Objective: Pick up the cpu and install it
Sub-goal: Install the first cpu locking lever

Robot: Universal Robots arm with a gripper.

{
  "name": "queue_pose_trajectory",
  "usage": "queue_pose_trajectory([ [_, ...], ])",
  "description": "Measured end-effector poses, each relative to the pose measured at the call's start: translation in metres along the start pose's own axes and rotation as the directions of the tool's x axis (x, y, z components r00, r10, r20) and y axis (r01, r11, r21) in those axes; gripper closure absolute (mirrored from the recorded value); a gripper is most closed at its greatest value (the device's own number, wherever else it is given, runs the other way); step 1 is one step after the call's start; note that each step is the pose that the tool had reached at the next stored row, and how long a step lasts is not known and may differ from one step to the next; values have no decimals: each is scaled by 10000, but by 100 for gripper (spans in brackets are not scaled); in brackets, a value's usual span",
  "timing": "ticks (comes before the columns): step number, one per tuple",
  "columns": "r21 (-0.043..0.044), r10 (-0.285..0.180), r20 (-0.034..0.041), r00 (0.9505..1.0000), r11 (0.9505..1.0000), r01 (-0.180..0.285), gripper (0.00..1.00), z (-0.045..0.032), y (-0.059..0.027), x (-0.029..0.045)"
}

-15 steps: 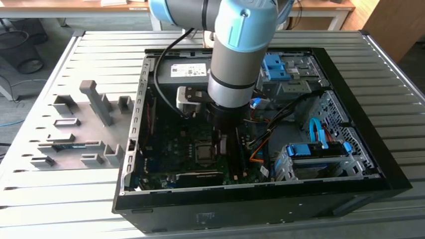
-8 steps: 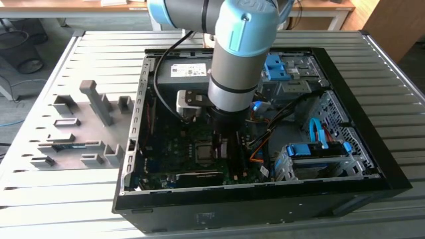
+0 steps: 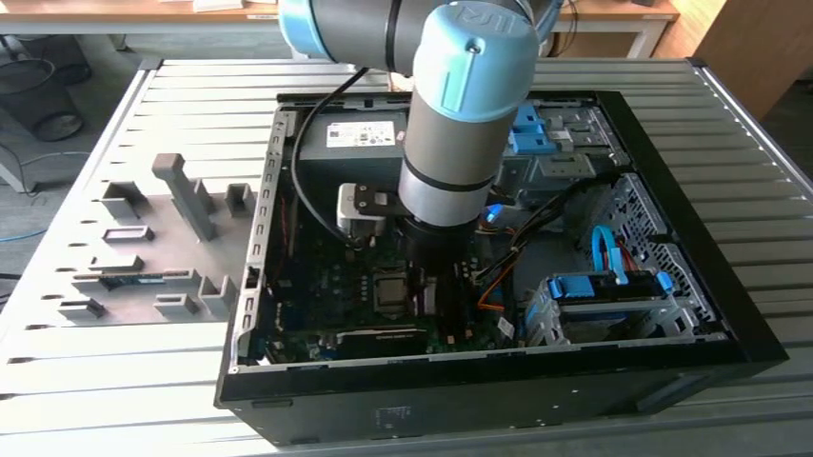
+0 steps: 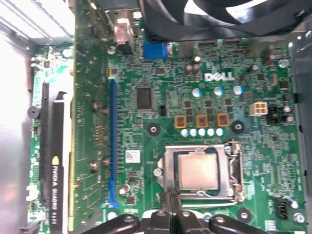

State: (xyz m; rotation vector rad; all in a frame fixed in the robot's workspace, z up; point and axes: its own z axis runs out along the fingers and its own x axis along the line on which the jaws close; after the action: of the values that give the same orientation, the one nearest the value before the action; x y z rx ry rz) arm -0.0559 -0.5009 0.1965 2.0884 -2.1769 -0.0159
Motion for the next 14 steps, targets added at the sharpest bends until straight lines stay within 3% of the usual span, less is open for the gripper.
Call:
queue_pose_trajectory([
  [5, 2, -31, -4, 10000, 10000, 31, 90, 6, -4, 20],
  [9, 1, -36, 57, 10000, 10000, 36, 90, 20, -10, 19],
  [14, 0, -36, 62, 10000, 10000, 36, 90, 26, -46, 38],
])
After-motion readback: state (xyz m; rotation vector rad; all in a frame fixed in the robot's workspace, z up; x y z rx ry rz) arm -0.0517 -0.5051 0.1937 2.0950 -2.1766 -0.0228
